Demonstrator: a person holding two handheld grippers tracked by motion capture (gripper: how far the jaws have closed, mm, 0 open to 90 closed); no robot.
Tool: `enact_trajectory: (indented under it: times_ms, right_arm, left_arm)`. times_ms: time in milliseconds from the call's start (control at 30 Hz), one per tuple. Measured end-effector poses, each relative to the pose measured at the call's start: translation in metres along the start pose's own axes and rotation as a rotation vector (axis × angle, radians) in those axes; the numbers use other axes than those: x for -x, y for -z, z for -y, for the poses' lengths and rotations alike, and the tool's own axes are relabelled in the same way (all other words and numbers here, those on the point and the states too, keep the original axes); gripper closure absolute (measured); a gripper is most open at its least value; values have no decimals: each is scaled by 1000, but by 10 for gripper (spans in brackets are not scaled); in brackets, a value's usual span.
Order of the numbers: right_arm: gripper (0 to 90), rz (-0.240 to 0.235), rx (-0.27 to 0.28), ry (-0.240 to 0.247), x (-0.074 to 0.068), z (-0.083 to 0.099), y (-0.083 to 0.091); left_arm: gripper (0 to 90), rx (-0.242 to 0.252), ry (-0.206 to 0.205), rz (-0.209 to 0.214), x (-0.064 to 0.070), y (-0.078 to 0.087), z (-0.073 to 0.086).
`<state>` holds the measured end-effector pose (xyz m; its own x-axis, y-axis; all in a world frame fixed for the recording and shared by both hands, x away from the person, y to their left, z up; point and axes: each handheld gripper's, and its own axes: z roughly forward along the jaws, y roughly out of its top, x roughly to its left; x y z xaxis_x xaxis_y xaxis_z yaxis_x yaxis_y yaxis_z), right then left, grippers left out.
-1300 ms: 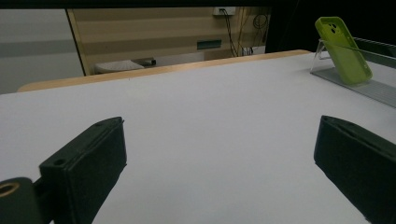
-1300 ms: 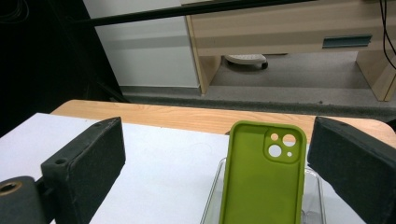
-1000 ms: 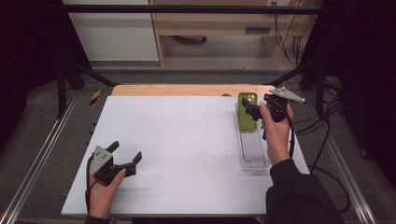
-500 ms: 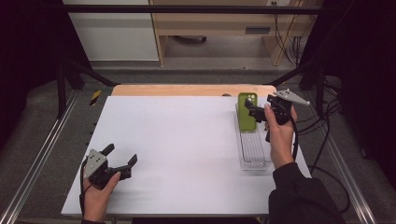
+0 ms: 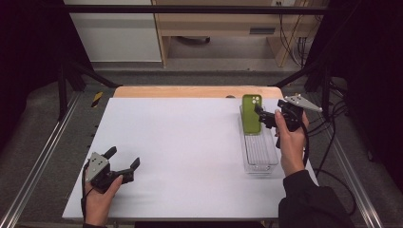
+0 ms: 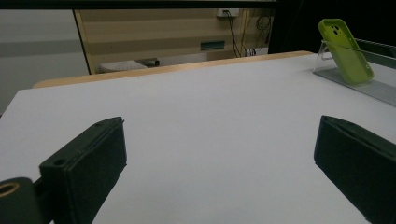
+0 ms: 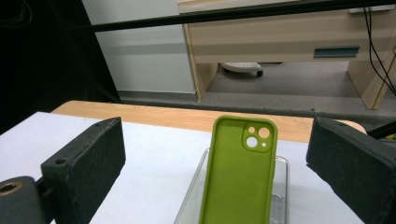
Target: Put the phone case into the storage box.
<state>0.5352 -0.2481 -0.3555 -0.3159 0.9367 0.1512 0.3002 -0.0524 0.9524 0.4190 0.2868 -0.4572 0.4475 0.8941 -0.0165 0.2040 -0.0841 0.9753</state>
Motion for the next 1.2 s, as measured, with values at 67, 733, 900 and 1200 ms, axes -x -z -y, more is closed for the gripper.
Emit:
enact_trajectory:
  times_ms: [67,733,900,1200]
  right_arm:
    - [49,2,-3,1,1,1,2]
    - [47,1,-20,15,15,12,22]
    - [43,-2,-29,35,16,15,25]
    - [40,-16,-28,48,14,17,32]
  left_arm:
    - [20,0,1,1,0,0,0]
    - [21,-18,8,-6,-2,4,3]
    - [20,-12,5,-16,-6,13,4]
    - [20,-1,23,-20,-10,19,4]
